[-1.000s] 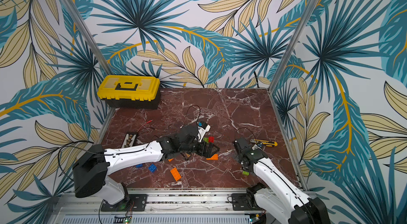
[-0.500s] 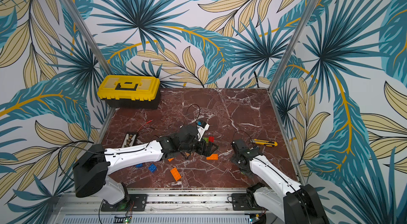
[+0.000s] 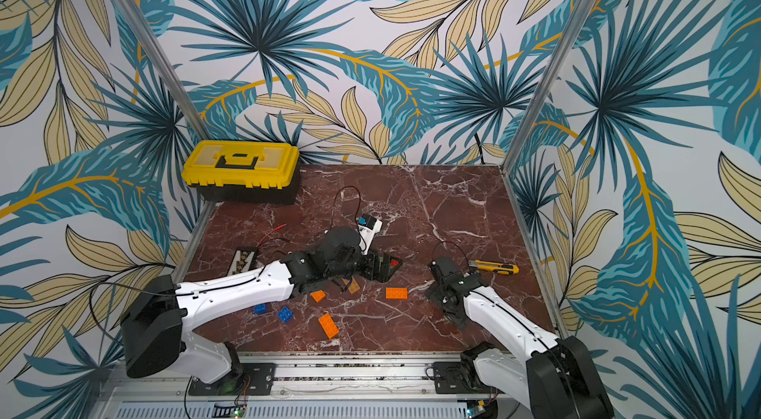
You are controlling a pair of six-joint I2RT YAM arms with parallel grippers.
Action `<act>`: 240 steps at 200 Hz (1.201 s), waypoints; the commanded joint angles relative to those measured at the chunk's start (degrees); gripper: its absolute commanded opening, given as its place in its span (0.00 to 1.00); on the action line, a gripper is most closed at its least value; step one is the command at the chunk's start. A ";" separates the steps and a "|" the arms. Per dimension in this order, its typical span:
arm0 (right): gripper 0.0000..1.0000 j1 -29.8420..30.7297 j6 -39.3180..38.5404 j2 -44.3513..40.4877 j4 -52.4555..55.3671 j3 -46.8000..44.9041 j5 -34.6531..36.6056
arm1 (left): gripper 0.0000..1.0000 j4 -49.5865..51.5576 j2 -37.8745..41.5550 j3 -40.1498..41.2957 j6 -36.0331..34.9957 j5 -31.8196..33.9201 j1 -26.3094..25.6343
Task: Assemble the number 5 with lego
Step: Move the lego brick at the center of the board.
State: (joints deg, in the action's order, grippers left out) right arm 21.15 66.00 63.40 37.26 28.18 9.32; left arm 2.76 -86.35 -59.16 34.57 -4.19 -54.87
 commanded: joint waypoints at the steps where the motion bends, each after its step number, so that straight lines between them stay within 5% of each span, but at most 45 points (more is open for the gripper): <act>1: 0.92 0.91 -0.22 0.83 -3.21 -0.83 -5.96 | 1.00 -1.37 2.02 2.78 1.27 1.71 0.38; 108: 0.94 1.19 0.77 -5.41 8.62 2.38 6.75 | 1.00 -6.06 5.80 8.47 1.64 4.07 3.18; 152: 0.85 1.65 -1.96 2.78 0.81 2.66 -5.44 | 1.00 -6.86 4.98 8.54 1.67 3.61 3.86; 195: 0.75 3.02 -3.98 5.29 3.75 3.63 -2.94 | 1.00 -6.72 5.05 8.84 1.86 3.56 4.14; 240: 0.53 3.02 -8.50 8.35 4.35 6.36 -2.53 | 1.00 -6.11 5.48 8.89 1.99 3.75 4.22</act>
State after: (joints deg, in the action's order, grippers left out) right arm 23.83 60.82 69.56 39.62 32.12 6.24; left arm -2.76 -81.36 -52.01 36.49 -0.43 -50.89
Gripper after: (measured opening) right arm 0.562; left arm 0.997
